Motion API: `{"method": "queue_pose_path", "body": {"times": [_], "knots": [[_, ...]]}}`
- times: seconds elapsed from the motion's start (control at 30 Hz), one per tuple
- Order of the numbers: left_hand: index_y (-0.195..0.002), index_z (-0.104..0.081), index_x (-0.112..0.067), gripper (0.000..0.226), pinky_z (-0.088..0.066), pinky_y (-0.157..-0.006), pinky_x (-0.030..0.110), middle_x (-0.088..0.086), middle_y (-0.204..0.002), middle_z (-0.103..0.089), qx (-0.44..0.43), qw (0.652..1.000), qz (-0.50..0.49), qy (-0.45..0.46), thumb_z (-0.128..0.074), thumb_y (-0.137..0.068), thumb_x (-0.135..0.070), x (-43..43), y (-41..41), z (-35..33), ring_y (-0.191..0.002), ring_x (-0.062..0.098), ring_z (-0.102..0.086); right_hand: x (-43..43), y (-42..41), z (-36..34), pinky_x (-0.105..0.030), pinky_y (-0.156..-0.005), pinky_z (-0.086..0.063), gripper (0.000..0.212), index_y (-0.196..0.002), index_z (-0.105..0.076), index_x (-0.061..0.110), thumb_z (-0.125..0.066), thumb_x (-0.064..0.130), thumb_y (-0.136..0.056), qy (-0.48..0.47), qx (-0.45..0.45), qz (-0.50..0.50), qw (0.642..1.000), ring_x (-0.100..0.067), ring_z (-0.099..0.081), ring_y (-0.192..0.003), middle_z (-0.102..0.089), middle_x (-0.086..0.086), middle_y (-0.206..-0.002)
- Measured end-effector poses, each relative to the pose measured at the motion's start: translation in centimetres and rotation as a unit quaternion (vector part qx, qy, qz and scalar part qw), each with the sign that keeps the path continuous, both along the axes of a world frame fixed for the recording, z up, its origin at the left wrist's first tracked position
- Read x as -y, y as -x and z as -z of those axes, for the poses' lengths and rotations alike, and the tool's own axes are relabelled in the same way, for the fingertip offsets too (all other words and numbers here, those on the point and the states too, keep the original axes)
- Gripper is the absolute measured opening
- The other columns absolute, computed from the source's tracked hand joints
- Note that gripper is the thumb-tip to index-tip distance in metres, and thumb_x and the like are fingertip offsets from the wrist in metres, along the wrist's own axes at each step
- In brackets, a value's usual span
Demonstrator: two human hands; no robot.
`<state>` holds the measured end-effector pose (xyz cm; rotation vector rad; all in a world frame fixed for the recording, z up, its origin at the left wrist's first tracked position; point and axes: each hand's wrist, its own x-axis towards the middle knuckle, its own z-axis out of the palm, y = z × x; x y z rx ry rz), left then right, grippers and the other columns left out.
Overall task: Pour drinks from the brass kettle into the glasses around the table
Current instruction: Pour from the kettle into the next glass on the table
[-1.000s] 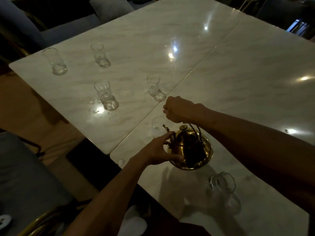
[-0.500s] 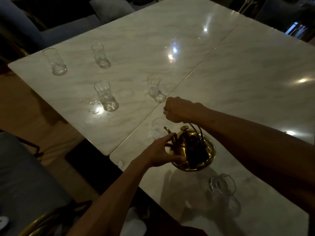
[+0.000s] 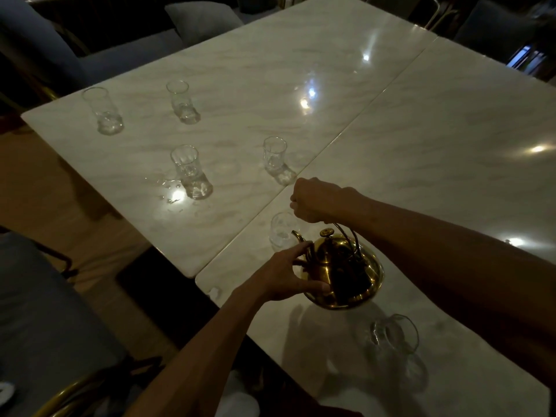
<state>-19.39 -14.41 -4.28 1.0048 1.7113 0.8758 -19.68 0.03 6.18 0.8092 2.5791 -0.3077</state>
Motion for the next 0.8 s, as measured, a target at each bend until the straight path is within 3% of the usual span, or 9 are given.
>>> {"method": "queue_pose_path", "body": {"times": [0.23, 0.5, 0.67, 0.8], "knots": [[-0.152, -0.024, -0.028, 0.102, -0.039, -0.102, 0.035, -0.002, -0.153, -0.037, -0.002, 1.0, -0.001, 0.01, -0.082, -0.07, -0.046, -0.1, 0.0, 0.3, -0.131, 0.015, -0.045, 0.0, 0.2, 0.4, -0.035, -0.065, -0.056, 0.014, -0.101, -0.053, 0.01, -0.055, 0.022, -0.095, 0.003, 0.0, -0.003, 1.0, -0.022, -0.065, -0.075, -0.057, -0.007, -0.087], [-0.152, -0.024, -0.029, 0.102, -0.04, -0.106, 0.04, -0.002, -0.153, -0.037, -0.002, 1.0, -0.002, 0.014, -0.082, -0.07, -0.046, -0.2, 0.2, 0.2, -0.132, 0.015, -0.045, -0.1, 0.6, 0.8, -0.041, -0.073, -0.059, 0.009, -0.092, -0.054, 0.011, -0.055, 0.021, -0.093, 0.004, 0.002, -0.013, 1.0, -0.022, -0.066, -0.077, -0.063, -0.008, -0.092], [-0.152, -0.025, -0.029, 0.101, -0.039, -0.104, 0.037, -0.002, -0.152, -0.038, -0.009, 1.0, -0.002, 0.013, -0.082, -0.07, -0.045, -0.3, 0.4, 0.0, -0.132, 0.015, -0.044, -0.1, 0.1, 0.1, -0.035, -0.063, -0.056, 0.019, -0.108, -0.052, 0.008, -0.055, 0.022, -0.095, 0.005, -0.022, 0.007, 1.0, -0.02, -0.063, -0.071, -0.054, -0.003, -0.081], [-0.152, -0.025, -0.029, 0.101, -0.038, -0.102, 0.034, -0.002, -0.152, -0.037, -0.019, 1.0, 0.0, 0.008, -0.083, -0.07, -0.043, -0.6, 0.2, -0.8, -0.132, 0.015, -0.044, -0.2, -0.6, -0.8, -0.033, -0.062, -0.054, 0.023, -0.113, -0.052, 0.007, -0.053, 0.021, -0.095, -0.003, -0.034, 0.014, 0.999, -0.02, -0.062, -0.072, -0.06, -0.009, -0.093]]}}
